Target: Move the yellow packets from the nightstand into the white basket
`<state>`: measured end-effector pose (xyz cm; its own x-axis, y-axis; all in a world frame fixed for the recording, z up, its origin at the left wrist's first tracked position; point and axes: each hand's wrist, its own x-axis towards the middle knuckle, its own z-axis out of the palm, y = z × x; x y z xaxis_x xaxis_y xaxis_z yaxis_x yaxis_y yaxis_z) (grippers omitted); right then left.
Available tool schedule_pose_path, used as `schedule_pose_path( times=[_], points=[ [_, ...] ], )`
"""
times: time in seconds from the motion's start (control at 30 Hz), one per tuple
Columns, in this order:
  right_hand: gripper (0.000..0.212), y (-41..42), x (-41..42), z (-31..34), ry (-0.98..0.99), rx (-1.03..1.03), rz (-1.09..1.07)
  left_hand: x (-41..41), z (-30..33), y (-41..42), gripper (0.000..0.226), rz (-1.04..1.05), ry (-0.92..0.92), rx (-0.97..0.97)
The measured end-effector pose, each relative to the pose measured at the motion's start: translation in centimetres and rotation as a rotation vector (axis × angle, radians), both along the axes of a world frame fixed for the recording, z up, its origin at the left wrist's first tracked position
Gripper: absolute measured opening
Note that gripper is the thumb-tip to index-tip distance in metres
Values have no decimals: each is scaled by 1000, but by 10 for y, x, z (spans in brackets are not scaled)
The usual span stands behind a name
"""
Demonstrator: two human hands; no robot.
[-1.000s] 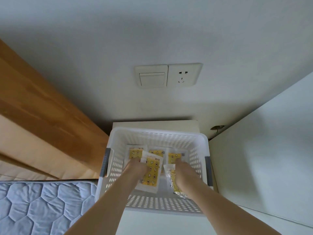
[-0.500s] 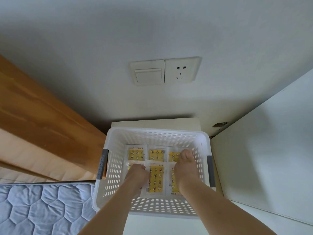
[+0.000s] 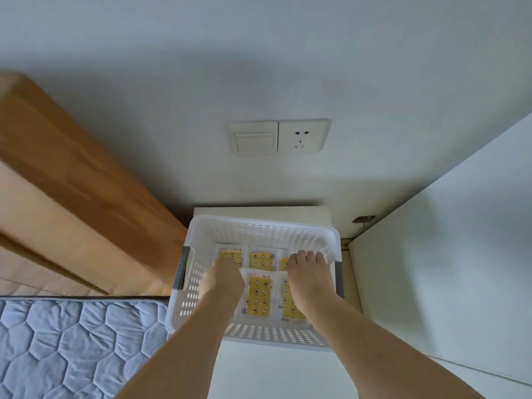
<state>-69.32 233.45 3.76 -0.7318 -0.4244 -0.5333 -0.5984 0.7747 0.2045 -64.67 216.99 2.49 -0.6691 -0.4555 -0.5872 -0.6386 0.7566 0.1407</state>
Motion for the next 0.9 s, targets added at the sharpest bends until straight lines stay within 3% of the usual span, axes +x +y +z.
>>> schedule_pose_path(
  times=[0.2,0.3,0.43,0.67,0.9],
  points=[
    [58,-11,5,114,-59,-344,-37,12,130,-22,20,-145,316,-42],
    [52,-18,15,177,-40,-479,7,35,196,-35,28,-140,540,-105],
    [45,-32,32,252,52,-606,147,81,275,-47,44,-62,699,-249],
    [52,-76,99,362,28,-699,449,211,384,-59,51,122,780,-550],
    [52,-131,232,431,-61,-846,750,390,455,-54,54,410,703,-807]
  ],
)
